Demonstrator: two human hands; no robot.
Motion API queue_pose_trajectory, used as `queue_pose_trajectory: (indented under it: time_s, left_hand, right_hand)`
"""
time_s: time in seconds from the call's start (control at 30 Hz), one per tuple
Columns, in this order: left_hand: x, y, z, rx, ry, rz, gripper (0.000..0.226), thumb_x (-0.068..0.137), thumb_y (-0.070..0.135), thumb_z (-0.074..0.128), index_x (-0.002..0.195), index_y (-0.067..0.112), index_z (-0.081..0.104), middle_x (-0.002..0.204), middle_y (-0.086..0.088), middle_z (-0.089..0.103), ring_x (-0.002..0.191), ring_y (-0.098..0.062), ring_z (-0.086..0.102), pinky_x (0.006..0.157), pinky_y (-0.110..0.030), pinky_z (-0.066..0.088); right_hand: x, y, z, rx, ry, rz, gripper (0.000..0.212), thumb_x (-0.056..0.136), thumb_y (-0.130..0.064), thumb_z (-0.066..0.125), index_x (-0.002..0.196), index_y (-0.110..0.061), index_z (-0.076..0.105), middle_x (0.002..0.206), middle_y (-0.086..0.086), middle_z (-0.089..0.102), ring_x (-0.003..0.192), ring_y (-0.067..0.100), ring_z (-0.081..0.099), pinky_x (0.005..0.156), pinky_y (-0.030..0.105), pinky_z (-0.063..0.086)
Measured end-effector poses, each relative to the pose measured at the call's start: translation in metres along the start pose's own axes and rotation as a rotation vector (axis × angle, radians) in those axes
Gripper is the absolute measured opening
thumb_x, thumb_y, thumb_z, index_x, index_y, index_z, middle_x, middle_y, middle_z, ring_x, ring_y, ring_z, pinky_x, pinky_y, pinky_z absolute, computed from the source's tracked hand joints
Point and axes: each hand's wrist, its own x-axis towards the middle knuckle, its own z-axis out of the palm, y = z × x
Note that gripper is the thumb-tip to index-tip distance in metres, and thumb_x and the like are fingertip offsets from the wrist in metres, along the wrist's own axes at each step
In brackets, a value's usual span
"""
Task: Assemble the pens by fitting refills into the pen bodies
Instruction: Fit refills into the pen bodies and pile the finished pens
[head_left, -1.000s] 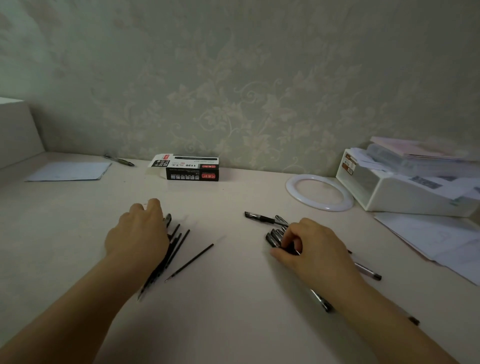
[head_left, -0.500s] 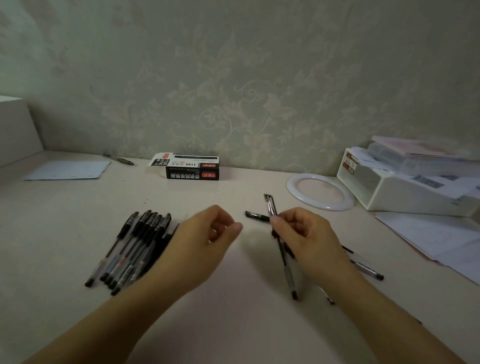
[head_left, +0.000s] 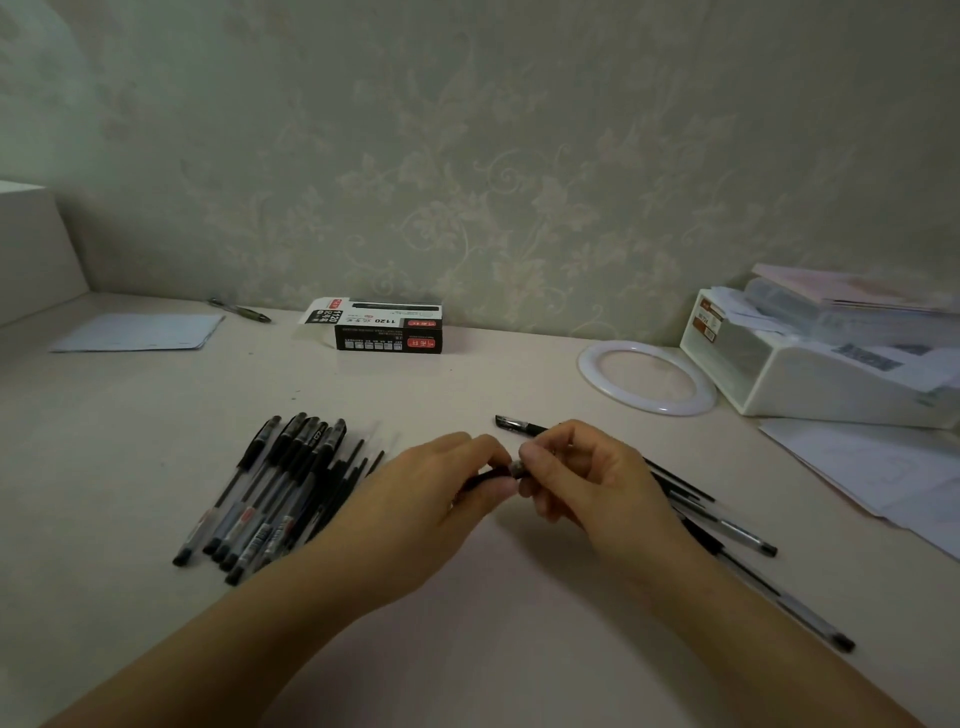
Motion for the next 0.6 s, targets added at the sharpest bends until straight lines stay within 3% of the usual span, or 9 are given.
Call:
queue_pose_trajectory:
  time_s: [0.07, 0.17, 0.27, 0.43, 0.53, 0.6]
  left_hand:
    - [-0.0012, 0.0017, 0.0029, -0.009, -0.025, 0.005, 0.015, 0.1, 0.036, 0.039, 0.1, 0.032, 0.053, 0.086, 0.014, 0.057, 0.08, -0.004, 0.055, 0.068, -0.026, 0.046]
    - [-0.002, 0.0047, 0.0061, -0.03, -0.011, -0.001, 0.015, 0.1, 0.034, 0.039, 0.091, 0.035, 0.05, 0.073, 0.018, 0.054, 0.071, -0.004, 0.052, 0.056, -0.018, 0.036]
    - [0.0007, 0.0033, 0.0025, 0.045, 0.016, 0.014, 0.021, 0.098, 0.046, 0.035, 0.089, 0.037, 0.051, 0.067, 0.015, 0.056, 0.065, -0.006, 0.053, 0.051, -0.018, 0.032]
    - [0.003, -0.0023, -0.0015, 0.16, 0.102, -0.006, 0.037, 0.09, 0.064, 0.026, 0.105, 0.045, 0.055, 0.064, 0.014, 0.058, 0.061, -0.004, 0.053, 0.049, -0.02, 0.035]
    - [0.0032, -0.0015, 0.0024, 0.213, 0.137, -0.029, 0.044, 0.087, 0.069, 0.016, 0.106, 0.041, 0.046, 0.067, 0.014, 0.057, 0.062, -0.003, 0.052, 0.05, -0.022, 0.034]
    - [0.0024, -0.003, 0.0034, 0.176, 0.157, -0.076, 0.033, 0.09, 0.063, 0.019, 0.102, 0.037, 0.035, 0.065, 0.012, 0.052, 0.058, -0.002, 0.05, 0.047, -0.02, 0.028]
  right_hand:
    - [-0.0007, 0.0007, 0.0015, -0.013, -0.007, -0.024, 0.014, 0.091, -0.021, 0.066, 0.088, -0.008, 0.066, 0.07, 0.006, 0.071, 0.056, 0.012, 0.061, 0.057, 0.019, 0.051]
    - [-0.0018, 0.0008, 0.004, -0.033, -0.025, -0.058, 0.014, 0.091, -0.02, 0.065, 0.088, -0.007, 0.066, 0.07, 0.006, 0.071, 0.056, 0.013, 0.062, 0.057, 0.02, 0.051]
    - [-0.0026, -0.0007, 0.0051, -0.021, -0.023, -0.094, 0.015, 0.092, -0.02, 0.065, 0.085, -0.006, 0.064, 0.067, 0.003, 0.069, 0.055, 0.011, 0.059, 0.056, 0.019, 0.049]
    - [-0.0029, -0.0012, 0.0063, -0.02, 0.032, -0.153, 0.013, 0.09, -0.019, 0.066, 0.084, -0.009, 0.063, 0.068, 0.005, 0.068, 0.057, 0.01, 0.059, 0.058, 0.018, 0.05]
    - [-0.0019, 0.0004, 0.0059, -0.036, 0.115, -0.179, 0.006, 0.089, -0.017, 0.069, 0.087, -0.014, 0.065, 0.076, 0.005, 0.07, 0.064, 0.013, 0.065, 0.064, 0.021, 0.054]
    - [-0.001, 0.0033, 0.0029, -0.096, 0.18, -0.186, 0.008, 0.087, -0.017, 0.072, 0.088, -0.019, 0.064, 0.08, 0.0, 0.07, 0.072, 0.013, 0.067, 0.07, 0.023, 0.056]
